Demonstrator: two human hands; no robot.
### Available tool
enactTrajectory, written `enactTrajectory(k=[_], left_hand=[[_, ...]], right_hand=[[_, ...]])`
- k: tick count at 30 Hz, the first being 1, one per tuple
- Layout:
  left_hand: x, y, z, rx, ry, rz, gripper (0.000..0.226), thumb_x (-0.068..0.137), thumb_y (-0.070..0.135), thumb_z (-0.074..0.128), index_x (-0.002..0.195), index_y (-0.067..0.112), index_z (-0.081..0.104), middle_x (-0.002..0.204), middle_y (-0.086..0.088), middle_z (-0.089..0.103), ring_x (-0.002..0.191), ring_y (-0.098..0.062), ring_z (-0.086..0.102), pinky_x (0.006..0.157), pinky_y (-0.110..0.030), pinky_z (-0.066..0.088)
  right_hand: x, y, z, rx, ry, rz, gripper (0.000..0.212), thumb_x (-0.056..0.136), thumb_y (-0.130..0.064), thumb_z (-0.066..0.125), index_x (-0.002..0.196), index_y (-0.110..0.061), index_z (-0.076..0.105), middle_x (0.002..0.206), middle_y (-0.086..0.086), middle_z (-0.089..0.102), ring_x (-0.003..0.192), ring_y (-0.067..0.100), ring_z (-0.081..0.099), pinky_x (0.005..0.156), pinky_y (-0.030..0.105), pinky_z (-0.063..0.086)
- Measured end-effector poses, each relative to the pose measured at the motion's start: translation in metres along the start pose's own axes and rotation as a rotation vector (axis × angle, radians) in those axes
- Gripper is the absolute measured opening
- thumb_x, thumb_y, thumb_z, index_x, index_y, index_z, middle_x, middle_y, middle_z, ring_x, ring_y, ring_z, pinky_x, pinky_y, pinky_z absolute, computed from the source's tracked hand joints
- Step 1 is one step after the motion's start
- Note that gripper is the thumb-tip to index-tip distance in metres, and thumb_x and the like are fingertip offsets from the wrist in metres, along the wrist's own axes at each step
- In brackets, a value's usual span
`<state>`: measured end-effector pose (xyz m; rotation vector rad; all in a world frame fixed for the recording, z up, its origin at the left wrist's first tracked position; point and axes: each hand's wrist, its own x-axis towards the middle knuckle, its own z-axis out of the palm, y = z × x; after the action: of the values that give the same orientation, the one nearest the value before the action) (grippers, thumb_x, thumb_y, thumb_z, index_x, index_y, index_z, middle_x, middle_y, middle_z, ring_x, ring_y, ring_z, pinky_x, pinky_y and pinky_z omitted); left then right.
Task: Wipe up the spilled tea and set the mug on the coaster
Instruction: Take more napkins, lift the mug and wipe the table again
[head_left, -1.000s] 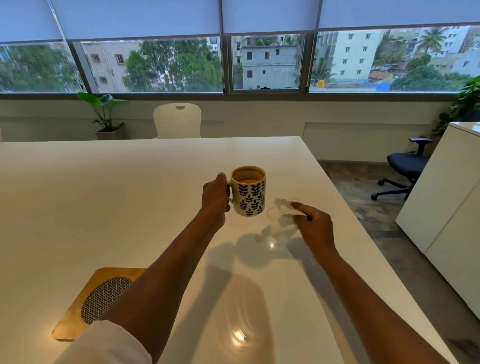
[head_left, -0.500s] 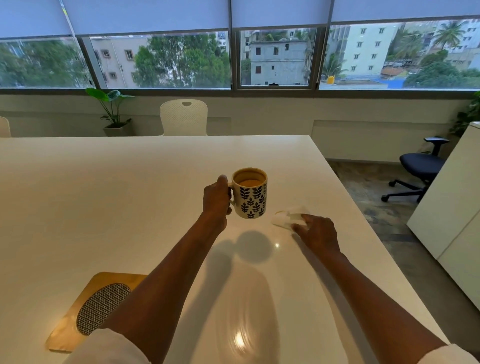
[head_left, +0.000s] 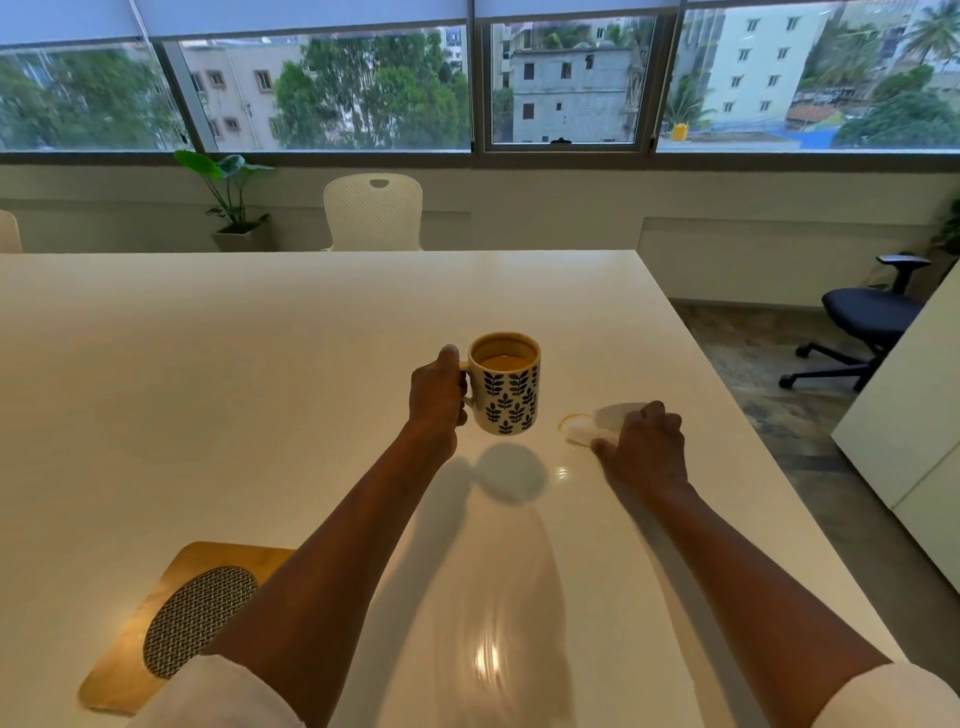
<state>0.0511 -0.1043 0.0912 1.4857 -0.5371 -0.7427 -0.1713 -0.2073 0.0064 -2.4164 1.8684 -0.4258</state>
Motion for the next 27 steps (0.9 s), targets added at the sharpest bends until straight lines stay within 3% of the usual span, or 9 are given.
enactTrajectory(k=[3,6,9,11,15,27], left_hand=[[0.003,-0.002,0.001,0.002,0.005,-0.004,0.039,0.098,0.033,0.04,0.065,0.014,0.042,0.06,-0.001,0.039,0.053,-0.014,0.032,0.048,-0.027,0.03],[0.005,-0.004,0.002,0.007,0.005,-0.002,0.039,0.099,0.034,0.04,0.065,0.014,0.043,0.061,-0.001,0.04,0.053,-0.015,0.033,0.048,-0.027,0.031],[0.007,-0.006,0.003,0.006,0.009,-0.004,0.039,0.1,0.035,0.04,0.066,0.015,0.044,0.062,-0.002,0.04,0.054,-0.015,0.034,0.048,-0.027,0.031],[0.008,-0.007,0.003,0.004,0.011,-0.009,0.04,0.099,0.035,0.04,0.066,0.015,0.044,0.061,-0.001,0.04,0.054,-0.014,0.033,0.047,-0.026,0.031],[0.011,-0.009,0.003,-0.005,0.021,-0.008,0.041,0.098,0.035,0.042,0.063,0.015,0.043,0.058,0.0,0.04,0.051,-0.014,0.033,0.046,-0.025,0.03],[0.017,-0.013,-0.004,-0.003,0.049,0.0,0.04,0.099,0.037,0.041,0.067,0.014,0.045,0.062,-0.002,0.041,0.053,-0.014,0.034,0.047,-0.026,0.032]], right_hand=[[0.012,-0.002,-0.001,0.092,-0.145,0.013,0.07,0.084,-0.043,0.068,0.132,0.001,0.041,0.128,0.02,0.046,0.115,0.038,0.051,0.094,0.042,0.046],[0.02,-0.003,0.001,0.162,-0.257,-0.023,0.068,0.089,-0.031,0.063,0.143,-0.007,0.029,0.133,0.022,0.047,0.119,0.038,0.051,0.096,0.046,0.047],[0.027,-0.004,0.006,0.069,-0.359,-0.094,0.062,0.095,-0.032,0.051,0.148,-0.012,0.027,0.145,0.024,0.039,0.131,0.039,0.039,0.106,0.044,0.034],[0.029,-0.005,0.009,0.033,-0.393,-0.105,0.064,0.097,-0.041,0.044,0.151,-0.014,0.022,0.157,0.024,0.023,0.142,0.038,0.024,0.114,0.045,0.022],[0.032,-0.009,0.018,0.026,-0.421,-0.149,0.072,0.1,-0.052,0.033,0.156,-0.017,0.005,0.163,0.019,-0.006,0.151,0.035,-0.003,0.12,0.047,0.002],[0.0,-0.046,0.036,0.019,-0.395,-0.335,0.071,0.1,-0.056,0.024,0.156,-0.021,0.0,0.163,0.009,-0.012,0.15,0.025,-0.014,0.118,0.045,-0.012]])
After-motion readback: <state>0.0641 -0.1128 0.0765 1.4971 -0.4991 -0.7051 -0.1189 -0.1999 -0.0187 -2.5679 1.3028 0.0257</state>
